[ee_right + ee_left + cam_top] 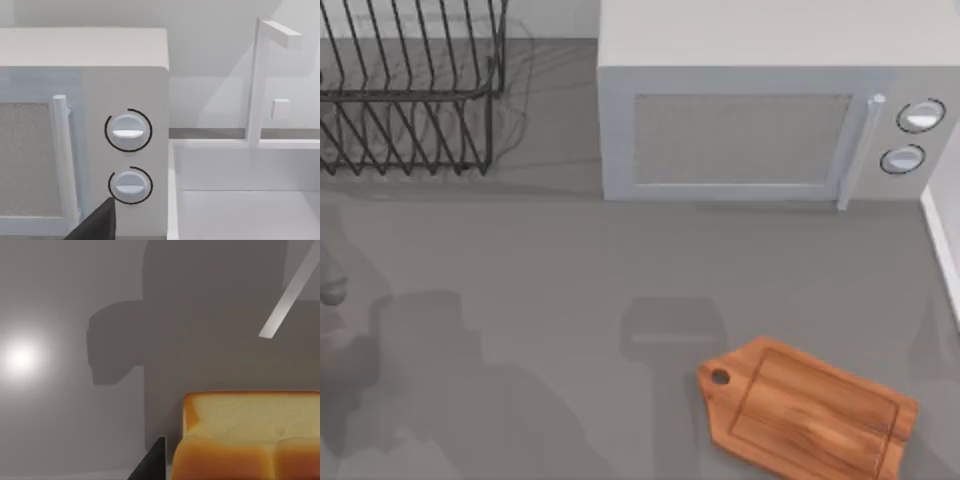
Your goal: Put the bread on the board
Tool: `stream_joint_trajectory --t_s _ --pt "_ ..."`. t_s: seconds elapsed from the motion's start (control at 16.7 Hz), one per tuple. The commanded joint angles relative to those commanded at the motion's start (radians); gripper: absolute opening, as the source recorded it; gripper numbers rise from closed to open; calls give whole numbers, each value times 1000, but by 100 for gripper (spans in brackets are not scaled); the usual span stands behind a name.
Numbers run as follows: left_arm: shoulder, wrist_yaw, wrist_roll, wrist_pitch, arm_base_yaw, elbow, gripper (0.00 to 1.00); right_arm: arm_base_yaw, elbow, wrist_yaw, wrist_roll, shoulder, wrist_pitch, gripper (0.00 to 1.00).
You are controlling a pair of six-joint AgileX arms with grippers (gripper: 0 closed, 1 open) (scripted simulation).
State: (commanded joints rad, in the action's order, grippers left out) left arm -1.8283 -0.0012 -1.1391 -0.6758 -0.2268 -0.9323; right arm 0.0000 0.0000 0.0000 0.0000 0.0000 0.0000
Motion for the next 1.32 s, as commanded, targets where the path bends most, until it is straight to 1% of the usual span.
stream_joint_trajectory --t_s 0.06,0.12,0.54,0.6,0.72,0.9,1.14,1.32 --pt "0 0 0 0 0 0 2 0 0 0 0 0 0 100" --pt "0 0 0 0 0 0 0 0 0 0 0 0 0 100" --pt "0 0 0 0 0 0 0 0 0 0 0 0 0 100" --pt "35 11 14 -41 3 -11 0 0 0 0 0 0 0 100" --pt "40 11 13 -57 2 -24 0 0 0 0 0 0 0 100" --pt "74 11 11 -160 3 -90 0 0 0 0 0 0 0 100" --pt "145 11 13 -366 6 -204 0 0 0 0 0 0 0 100" --pt "187 11 19 -444 7 -259 0 0 0 0 0 0 0 100"
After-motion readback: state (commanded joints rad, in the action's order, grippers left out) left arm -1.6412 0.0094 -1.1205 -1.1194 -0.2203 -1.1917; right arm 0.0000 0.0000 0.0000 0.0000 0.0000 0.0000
